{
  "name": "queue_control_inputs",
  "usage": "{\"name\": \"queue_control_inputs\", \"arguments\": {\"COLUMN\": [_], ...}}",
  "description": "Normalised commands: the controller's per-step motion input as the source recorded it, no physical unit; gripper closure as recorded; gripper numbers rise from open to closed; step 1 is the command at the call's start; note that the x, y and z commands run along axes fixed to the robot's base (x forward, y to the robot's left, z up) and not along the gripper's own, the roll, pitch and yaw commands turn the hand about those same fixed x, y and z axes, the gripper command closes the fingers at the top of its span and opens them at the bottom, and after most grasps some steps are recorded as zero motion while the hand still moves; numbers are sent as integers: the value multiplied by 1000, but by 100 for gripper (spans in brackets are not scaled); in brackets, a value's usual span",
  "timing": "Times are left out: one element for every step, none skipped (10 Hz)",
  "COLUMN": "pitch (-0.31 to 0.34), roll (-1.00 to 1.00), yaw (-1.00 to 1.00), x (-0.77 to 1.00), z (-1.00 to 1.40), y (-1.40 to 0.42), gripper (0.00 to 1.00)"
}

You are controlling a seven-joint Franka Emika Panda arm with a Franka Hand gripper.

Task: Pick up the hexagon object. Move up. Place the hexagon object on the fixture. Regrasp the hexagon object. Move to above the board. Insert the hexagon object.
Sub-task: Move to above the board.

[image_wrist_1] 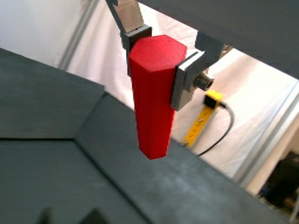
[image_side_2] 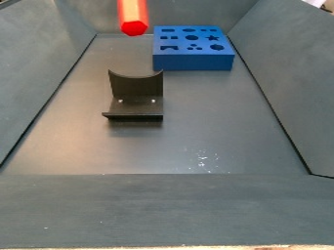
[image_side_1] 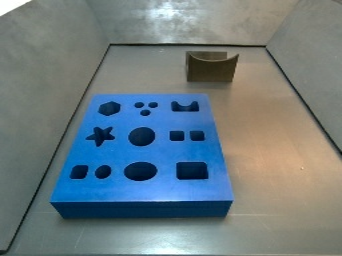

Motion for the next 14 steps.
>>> {"name": "queue_control_inputs", "arguments": {"pitch": [-85, -96, -103, -111, -113, -119, -123, -130, -130, -124, -127, -94, -86, -59], "roll": [-1000, -1000, -1000, -1000, -1000, -1000, -1000, -1000, -1000, -1000, -995, -597, -444, -244], "yaw": [-19, -24, -29, -40, -48, -55, -60, -66, -72, -70, -75, -34, -26, -16], "x": [-586, -630, -640, -656, -681, -715, -719, -465, -293, -151, -115, -88, -76, -49], "z": [351, 360, 347, 352, 364, 368, 355, 208, 116, 38, 24, 17, 4, 6], "y": [-1000, -1000, -1000, -1000, -1000, -1000, -963, -546, -302, -85, -50, -2, 14, 4], "gripper": [100, 100, 100, 100, 100, 100, 100, 100, 100, 100, 100, 100, 100, 100]}}
